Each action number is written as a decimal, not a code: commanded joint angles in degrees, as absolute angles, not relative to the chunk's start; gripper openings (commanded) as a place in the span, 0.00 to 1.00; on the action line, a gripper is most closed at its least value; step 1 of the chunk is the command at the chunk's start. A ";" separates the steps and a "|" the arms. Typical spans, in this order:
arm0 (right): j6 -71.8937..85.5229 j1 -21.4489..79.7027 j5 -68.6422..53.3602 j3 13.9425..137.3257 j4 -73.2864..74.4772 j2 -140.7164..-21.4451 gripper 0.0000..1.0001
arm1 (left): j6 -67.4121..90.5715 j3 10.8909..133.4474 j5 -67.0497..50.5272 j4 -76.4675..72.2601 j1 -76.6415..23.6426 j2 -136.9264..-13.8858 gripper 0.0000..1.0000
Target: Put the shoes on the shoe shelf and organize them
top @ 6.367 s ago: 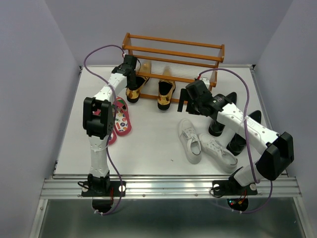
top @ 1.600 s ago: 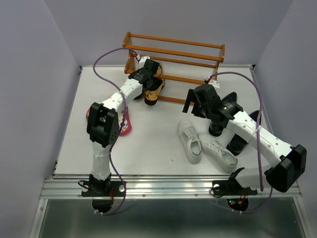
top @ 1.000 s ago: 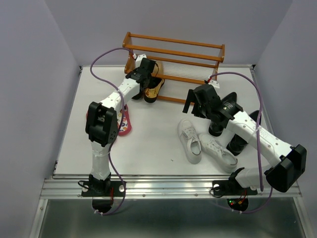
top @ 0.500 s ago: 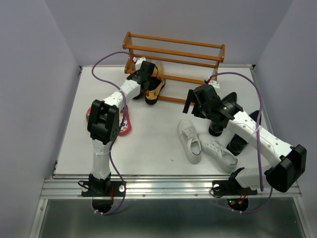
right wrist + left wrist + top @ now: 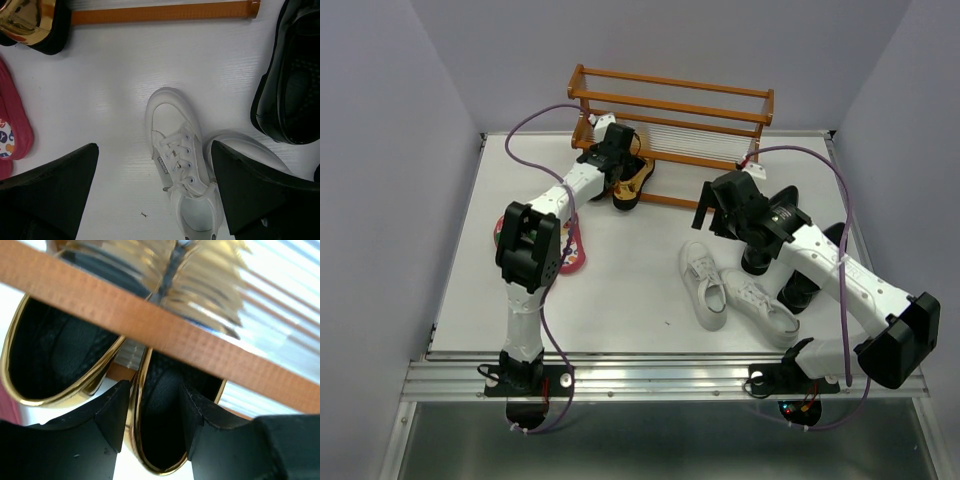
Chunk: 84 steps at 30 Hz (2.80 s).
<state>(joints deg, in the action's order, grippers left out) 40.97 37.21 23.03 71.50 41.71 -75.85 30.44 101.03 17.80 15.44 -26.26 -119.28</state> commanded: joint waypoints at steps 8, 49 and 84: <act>40.78 34.11 39.03 69.17 49.75 -70.67 1.00 | 27.78 93.87 24.69 15.73 -29.70 -103.90 0.55; 25.23 16.08 20.12 63.28 36.47 -86.49 0.01 | 30.67 74.18 25.93 19.07 -39.11 -78.31 0.55; 23.03 23.29 4.40 77.25 57.39 -72.33 0.01 | 26.54 87.10 30.06 26.01 -39.11 -78.75 0.55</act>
<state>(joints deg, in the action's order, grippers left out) 23.77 21.58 5.08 73.25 59.68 -74.24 27.42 84.51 28.12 25.65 -38.89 -80.12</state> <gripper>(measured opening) 0.056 0.549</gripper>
